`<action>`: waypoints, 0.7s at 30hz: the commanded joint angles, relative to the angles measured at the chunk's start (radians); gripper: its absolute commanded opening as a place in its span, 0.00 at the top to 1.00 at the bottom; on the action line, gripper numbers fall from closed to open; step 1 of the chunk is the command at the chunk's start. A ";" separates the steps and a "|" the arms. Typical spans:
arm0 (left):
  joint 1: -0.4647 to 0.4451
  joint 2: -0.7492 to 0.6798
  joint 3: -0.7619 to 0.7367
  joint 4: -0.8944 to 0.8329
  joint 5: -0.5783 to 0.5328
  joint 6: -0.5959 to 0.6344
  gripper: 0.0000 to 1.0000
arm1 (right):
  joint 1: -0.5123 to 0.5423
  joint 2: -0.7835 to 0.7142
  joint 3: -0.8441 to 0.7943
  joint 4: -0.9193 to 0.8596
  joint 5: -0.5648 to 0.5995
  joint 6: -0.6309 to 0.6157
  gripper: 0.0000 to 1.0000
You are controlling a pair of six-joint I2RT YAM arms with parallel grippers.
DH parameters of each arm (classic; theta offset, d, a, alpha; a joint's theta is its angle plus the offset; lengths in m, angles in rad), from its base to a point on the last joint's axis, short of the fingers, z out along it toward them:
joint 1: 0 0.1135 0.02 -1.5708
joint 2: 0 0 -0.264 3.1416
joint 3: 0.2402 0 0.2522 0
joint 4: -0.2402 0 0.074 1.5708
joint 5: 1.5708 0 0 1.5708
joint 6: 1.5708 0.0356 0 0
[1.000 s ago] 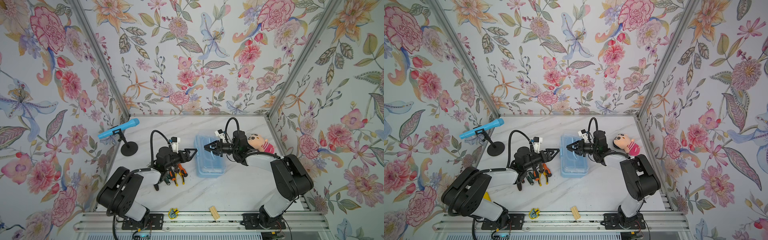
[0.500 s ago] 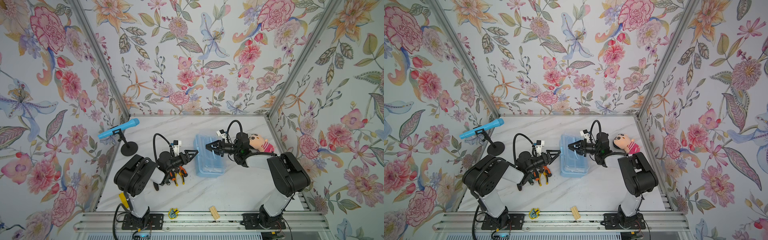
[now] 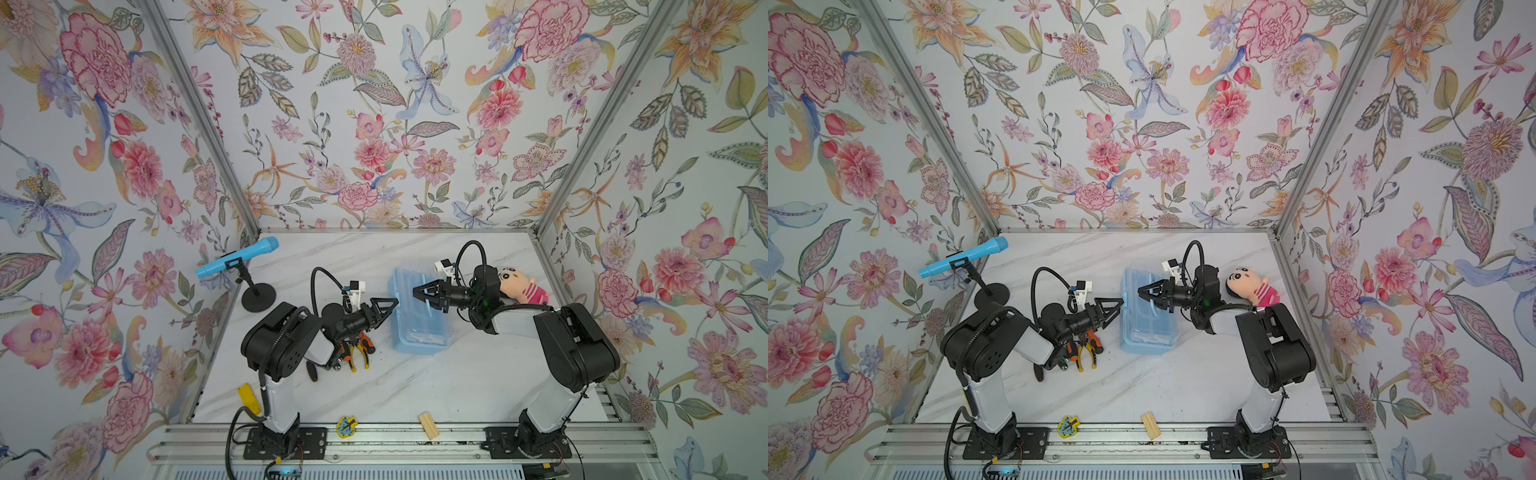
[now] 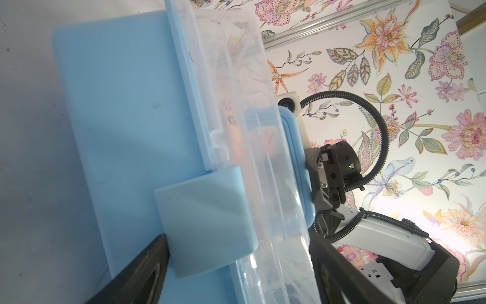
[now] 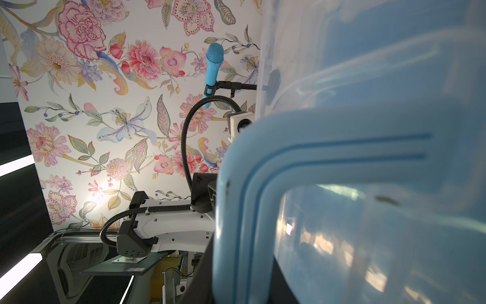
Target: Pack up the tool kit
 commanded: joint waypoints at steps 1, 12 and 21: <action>-0.015 0.011 0.045 0.294 0.092 -0.106 0.14 | 0.006 0.054 -0.023 0.023 -0.001 -0.130 1.00; -0.012 -0.089 0.104 0.294 0.124 -0.148 0.15 | -0.003 0.073 -0.003 -0.294 0.093 -0.386 1.00; -0.007 -0.116 0.138 0.292 0.126 -0.173 0.16 | 0.014 0.049 0.066 -0.629 0.212 -0.602 1.00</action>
